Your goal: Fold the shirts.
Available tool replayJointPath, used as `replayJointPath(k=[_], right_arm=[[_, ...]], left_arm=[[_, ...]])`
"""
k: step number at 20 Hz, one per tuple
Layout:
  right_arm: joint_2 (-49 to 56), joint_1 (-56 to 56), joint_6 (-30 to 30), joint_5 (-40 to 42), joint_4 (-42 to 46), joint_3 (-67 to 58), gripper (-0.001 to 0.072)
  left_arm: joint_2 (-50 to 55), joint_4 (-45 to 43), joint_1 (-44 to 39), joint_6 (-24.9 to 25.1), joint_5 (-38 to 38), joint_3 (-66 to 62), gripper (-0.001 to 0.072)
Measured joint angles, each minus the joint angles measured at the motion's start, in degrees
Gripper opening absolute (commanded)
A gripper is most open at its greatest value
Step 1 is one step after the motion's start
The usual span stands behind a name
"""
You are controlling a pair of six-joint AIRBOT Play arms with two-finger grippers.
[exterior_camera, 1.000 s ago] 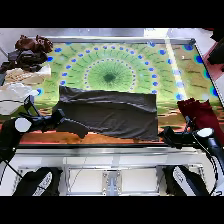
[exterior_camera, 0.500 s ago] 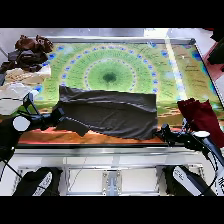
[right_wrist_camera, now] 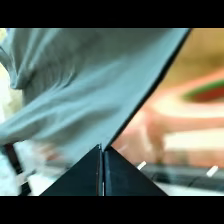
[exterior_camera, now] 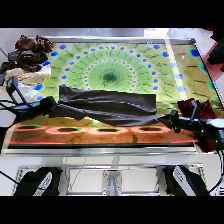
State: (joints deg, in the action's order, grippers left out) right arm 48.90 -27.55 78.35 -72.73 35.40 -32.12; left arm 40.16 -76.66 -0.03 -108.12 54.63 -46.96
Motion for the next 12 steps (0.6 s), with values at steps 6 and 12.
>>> replayJointPath(k=[6,12], right_arm=[[4.2,2.3,2.7,5.8,4.6,-14.0,0.0032],[20.7,11.8,1.6,19.9,5.6,-24.0,0.0031]], left_arm=[[8.1,-2.1,-0.1,5.6,-1.5,-4.8,0.0006],[28.3,-1.6,-0.1,11.2,-8.9,-16.0,0.0006]])
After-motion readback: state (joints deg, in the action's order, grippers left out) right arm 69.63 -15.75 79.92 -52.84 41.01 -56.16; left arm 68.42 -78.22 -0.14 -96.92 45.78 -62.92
